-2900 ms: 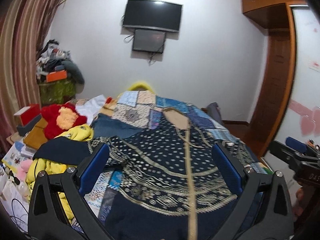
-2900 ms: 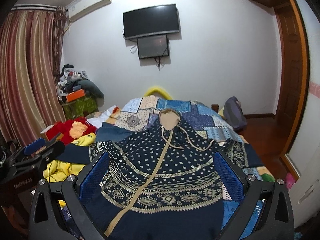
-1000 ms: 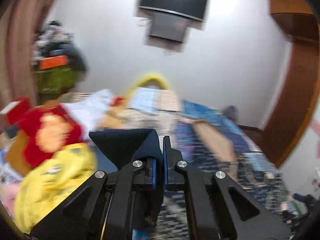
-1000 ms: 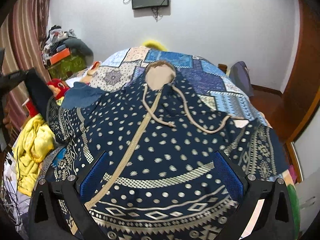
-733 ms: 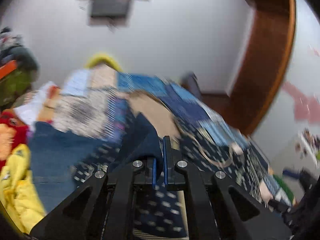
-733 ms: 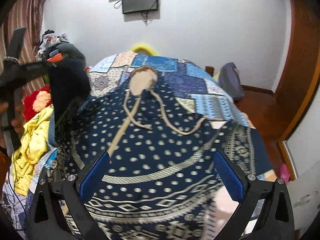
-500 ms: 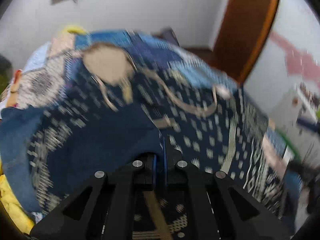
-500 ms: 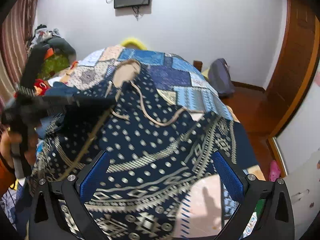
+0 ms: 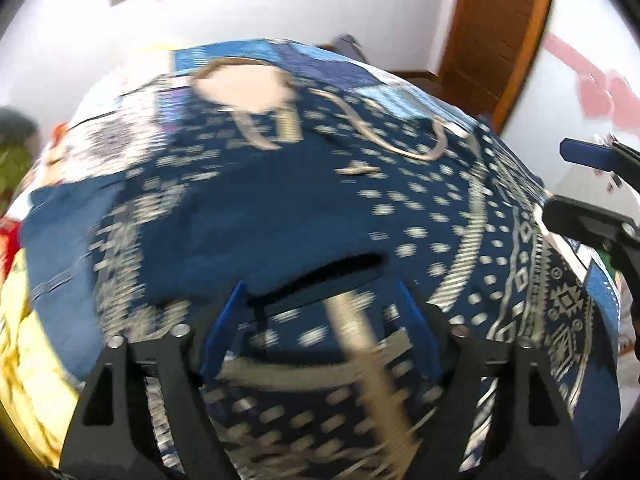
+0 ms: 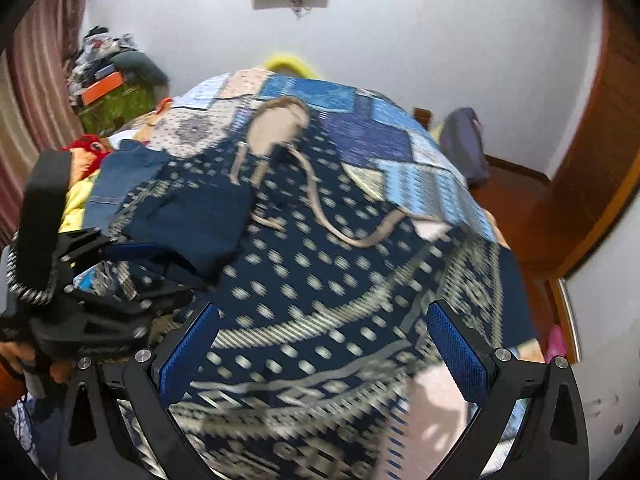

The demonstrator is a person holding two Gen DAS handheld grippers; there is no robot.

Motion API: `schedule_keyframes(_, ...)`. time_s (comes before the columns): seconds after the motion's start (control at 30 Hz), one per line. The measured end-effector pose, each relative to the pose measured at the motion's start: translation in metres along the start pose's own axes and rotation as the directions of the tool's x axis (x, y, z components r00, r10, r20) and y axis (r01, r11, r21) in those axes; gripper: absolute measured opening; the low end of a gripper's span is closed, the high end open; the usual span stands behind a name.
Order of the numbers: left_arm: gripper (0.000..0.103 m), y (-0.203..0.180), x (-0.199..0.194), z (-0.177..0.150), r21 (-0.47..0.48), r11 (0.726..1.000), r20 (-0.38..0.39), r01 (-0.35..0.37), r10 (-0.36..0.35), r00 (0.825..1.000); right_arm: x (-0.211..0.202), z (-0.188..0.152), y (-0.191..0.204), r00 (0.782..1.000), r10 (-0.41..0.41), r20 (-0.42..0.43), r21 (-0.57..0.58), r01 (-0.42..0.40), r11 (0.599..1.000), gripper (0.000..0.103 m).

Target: Fold large clothes

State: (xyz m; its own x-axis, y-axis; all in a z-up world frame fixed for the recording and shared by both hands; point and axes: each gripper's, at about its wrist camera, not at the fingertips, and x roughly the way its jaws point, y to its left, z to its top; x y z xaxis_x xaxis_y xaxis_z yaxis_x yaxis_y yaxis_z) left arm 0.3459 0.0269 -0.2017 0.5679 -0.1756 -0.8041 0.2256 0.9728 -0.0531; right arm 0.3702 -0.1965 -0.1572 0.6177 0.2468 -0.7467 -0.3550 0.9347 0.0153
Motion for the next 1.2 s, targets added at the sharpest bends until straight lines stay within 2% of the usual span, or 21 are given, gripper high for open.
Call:
schedule_keyframes(0.07,0.09,0.029,-0.017,-0.009,-0.053,0.997,0.031,-0.051,0.053,0.998,0.003,0.012,0.016,1.0,0.024,0.004,-0.027,-0.024,0.999,0.103)
schedule_keyframes(0.13,0.09,0.061,-0.031,-0.019,-0.096,0.988,0.043,-0.122,0.126,0.991,0.009,0.025,0.037,0.998,0.059,0.007,-0.067,-0.058,0.996,0.103)
schedule_keyframes(0.3,0.09,0.118,-0.05,-0.044,-0.181,0.952,0.027,-0.247,0.255,0.966,0.037,0.049,0.1,0.992,0.126,-0.025,-0.189,-0.129,0.974,0.103)
schedule_keyframes(0.43,0.09,0.153,-0.056,-0.066,-0.251,0.929,-0.005,-0.271,0.279,0.96,0.074,0.057,0.152,0.983,0.16,-0.086,-0.28,-0.178,0.943,0.103)
schedule_keyframes(0.57,0.09,0.17,-0.055,-0.085,-0.298,0.915,-0.028,-0.272,0.277,0.961,0.113,0.055,0.195,0.979,0.142,-0.148,-0.335,-0.184,0.924,0.101)
schedule_keyframes(0.6,0.09,0.173,-0.055,-0.088,-0.304,0.913,-0.032,-0.273,0.276,0.96,0.122,0.055,0.203,0.978,0.132,-0.16,-0.346,-0.181,0.92,0.097)
schedule_keyframes(0.7,0.09,0.178,-0.054,-0.095,-0.316,0.91,-0.04,-0.269,0.271,0.962,0.148,0.051,0.217,0.976,0.093,-0.195,-0.371,-0.161,0.914,0.073)
schedule_keyframes(0.77,0.09,0.178,-0.051,-0.095,-0.319,0.909,-0.043,-0.269,0.269,0.962,0.158,0.05,0.215,0.967,0.141,-0.213,-0.329,-0.207,0.921,0.068)
schedule_keyframes(0.83,0.09,0.177,-0.049,-0.094,-0.321,0.909,-0.043,-0.265,0.265,0.963,0.16,0.052,0.215,0.959,0.183,-0.218,-0.31,-0.246,0.919,0.048)
schedule_keyframes(0.87,0.09,0.176,-0.048,-0.093,-0.32,0.911,-0.043,-0.261,0.261,0.964,0.158,0.053,0.216,0.958,0.191,-0.214,-0.313,-0.253,0.916,0.043)
schedule_keyframes(0.93,0.09,0.173,-0.047,-0.088,-0.317,0.913,-0.039,-0.258,0.259,0.965,0.148,0.057,0.215,0.967,0.182,-0.177,-0.317,-0.231,0.92,0.014)
schedule_keyframes(1.07,0.09,0.159,-0.051,-0.071,-0.302,0.923,-0.005,-0.238,0.248,0.969,0.125,0.074,0.193,0.965,0.235,-0.116,-0.252,-0.257,0.933,0.013)
schedule_keyframes(1.2,0.09,0.141,-0.05,-0.051,-0.278,0.936,0.022,-0.219,0.234,0.972,0.088,0.087,0.158,0.968,0.25,-0.014,-0.195,-0.248,0.949,0.013)
